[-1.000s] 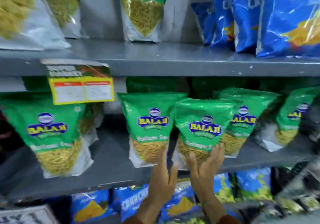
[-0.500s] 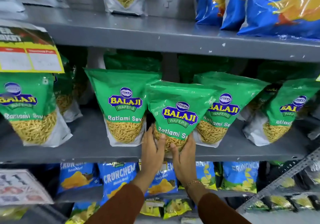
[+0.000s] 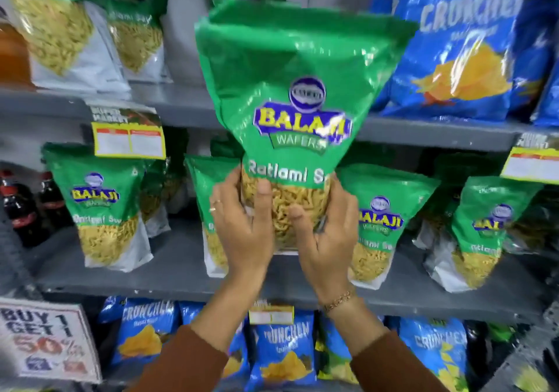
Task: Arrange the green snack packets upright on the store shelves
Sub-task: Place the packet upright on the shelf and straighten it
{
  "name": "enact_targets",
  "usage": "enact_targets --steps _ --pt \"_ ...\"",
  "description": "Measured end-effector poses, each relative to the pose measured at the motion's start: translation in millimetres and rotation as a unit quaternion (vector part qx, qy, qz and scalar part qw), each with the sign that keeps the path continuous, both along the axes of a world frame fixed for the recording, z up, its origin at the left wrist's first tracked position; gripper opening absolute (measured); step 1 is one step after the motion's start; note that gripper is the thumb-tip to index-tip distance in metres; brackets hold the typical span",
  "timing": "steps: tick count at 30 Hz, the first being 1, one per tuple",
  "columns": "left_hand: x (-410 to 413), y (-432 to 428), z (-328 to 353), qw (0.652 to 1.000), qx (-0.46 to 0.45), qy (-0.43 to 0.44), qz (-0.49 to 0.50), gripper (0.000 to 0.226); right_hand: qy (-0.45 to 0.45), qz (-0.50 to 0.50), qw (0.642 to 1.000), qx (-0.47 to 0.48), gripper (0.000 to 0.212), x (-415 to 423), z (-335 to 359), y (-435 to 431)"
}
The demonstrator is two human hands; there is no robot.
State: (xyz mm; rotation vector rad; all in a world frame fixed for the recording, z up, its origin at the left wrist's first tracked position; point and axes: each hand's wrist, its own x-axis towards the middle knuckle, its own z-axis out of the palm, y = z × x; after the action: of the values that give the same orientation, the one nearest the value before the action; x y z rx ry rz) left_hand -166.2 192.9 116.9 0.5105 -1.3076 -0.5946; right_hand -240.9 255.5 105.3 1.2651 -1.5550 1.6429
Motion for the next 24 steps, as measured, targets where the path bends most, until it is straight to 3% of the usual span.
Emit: enact_targets --steps 4,7,10,16,24 --pt "17.0 -16.9 96.4 0.998 -0.052 0.043 0.020 0.066 0.046 0.008 0.995 -0.093 0.074 13.0 97.6 -18.9" --pt "21.7 -39.0 152.9 0.997 -0.060 0.020 0.048 0.064 0.047 0.003 0.994 -0.099 0.078 15.7 153.7 -41.8" --pt "18.5 -68.7 186.0 0.995 -0.038 -0.041 0.085 0.070 0.034 0.011 0.998 -0.044 0.075 7.5 185.7 -71.2" --pt "7.3 -133.1 199.2 0.978 0.028 -0.196 0.069 0.061 -0.008 0.094 0.990 0.105 0.042 -20.1 202.0 -125.6" --pt "2.6 -175.7 193.4 0.958 0.048 -0.283 0.022 0.067 -0.083 0.118 0.970 0.197 0.047 -29.0 200.2 -151.4"
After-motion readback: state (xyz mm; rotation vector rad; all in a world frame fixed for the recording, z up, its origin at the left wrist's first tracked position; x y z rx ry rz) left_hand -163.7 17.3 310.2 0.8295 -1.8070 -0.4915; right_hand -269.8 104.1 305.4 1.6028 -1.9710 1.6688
